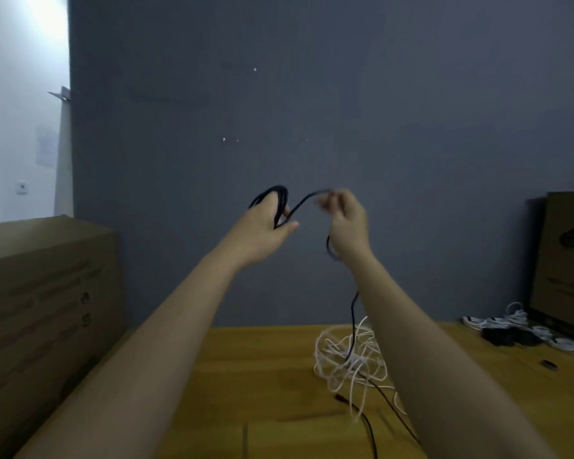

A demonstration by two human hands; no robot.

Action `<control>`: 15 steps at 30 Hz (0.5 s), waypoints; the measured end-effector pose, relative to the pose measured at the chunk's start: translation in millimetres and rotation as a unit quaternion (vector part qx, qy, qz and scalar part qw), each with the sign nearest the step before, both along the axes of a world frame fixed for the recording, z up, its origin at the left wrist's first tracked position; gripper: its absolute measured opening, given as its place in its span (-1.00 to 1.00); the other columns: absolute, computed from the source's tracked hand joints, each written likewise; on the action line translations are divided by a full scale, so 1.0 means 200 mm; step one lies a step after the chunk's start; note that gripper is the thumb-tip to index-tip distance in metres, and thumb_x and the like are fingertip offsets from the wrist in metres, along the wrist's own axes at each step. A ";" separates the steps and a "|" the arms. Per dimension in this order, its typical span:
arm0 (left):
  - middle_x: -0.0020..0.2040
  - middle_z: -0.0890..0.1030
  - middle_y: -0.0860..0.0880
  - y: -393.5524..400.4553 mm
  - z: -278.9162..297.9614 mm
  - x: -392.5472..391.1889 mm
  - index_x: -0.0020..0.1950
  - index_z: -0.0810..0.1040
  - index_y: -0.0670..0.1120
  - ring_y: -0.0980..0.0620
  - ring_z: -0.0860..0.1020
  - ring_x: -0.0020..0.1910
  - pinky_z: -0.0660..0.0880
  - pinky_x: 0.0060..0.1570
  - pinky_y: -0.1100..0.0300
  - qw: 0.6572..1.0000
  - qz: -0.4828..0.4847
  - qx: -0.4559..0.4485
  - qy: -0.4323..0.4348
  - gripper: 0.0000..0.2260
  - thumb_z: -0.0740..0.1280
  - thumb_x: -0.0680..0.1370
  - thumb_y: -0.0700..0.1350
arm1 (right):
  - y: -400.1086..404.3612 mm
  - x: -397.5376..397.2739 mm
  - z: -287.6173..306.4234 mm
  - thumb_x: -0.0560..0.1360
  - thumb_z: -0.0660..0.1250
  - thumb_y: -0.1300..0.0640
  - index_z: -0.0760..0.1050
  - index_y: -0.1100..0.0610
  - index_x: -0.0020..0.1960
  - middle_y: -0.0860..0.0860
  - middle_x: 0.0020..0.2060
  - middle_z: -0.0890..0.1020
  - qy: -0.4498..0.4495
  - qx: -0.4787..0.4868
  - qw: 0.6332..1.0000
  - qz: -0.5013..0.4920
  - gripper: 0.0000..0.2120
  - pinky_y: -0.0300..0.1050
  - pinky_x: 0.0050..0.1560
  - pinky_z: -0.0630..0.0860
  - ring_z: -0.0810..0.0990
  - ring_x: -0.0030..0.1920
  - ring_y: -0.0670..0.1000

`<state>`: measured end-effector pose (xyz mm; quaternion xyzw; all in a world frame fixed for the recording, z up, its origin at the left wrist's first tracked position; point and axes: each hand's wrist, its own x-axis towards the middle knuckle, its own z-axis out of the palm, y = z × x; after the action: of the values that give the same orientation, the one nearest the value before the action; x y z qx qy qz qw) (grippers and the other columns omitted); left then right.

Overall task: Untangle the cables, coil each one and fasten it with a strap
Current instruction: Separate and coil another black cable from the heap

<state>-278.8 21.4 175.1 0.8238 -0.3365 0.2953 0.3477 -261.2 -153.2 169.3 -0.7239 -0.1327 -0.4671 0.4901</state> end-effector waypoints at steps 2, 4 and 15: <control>-0.04 0.48 0.02 0.03 -0.13 0.07 0.05 0.34 -0.10 0.03 0.49 -0.12 0.41 -0.20 0.15 0.994 0.047 0.095 0.030 -0.80 0.22 0.62 0.02 | -0.04 0.06 -0.20 0.66 0.07 0.24 0.44 0.20 -0.11 0.08 -0.22 0.58 0.160 -0.006 0.985 0.062 -0.76 -0.21 -0.09 0.48 0.57 -0.18 0.01; -0.08 0.49 -0.02 0.05 -0.29 0.13 -0.04 0.30 -0.07 0.03 0.48 -0.21 0.38 -0.30 0.17 0.981 0.077 0.164 0.065 -0.80 0.17 0.64 0.05 | -0.08 0.06 -0.38 0.67 0.02 0.24 0.38 0.22 -0.14 0.07 -0.35 0.43 0.278 -0.019 0.955 0.103 -0.74 -0.29 -0.26 0.43 0.46 -0.39 -0.09; -0.30 0.31 -0.02 0.06 -0.70 0.26 -0.22 0.23 -0.04 0.05 0.30 -0.40 0.21 -0.41 0.19 0.973 0.065 0.156 0.157 -0.69 0.12 0.65 0.08 | -0.19 -0.07 -0.87 0.63 0.13 0.03 0.37 0.11 0.18 0.09 -0.21 0.56 0.319 -0.536 0.781 -0.032 -0.80 -0.09 -0.27 0.29 0.43 -0.26 0.06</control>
<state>-227.5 33.7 35.7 0.9239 -0.2659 0.1282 0.2432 -275.6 -191.2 -5.6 -0.9813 -0.1743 -0.0790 0.0225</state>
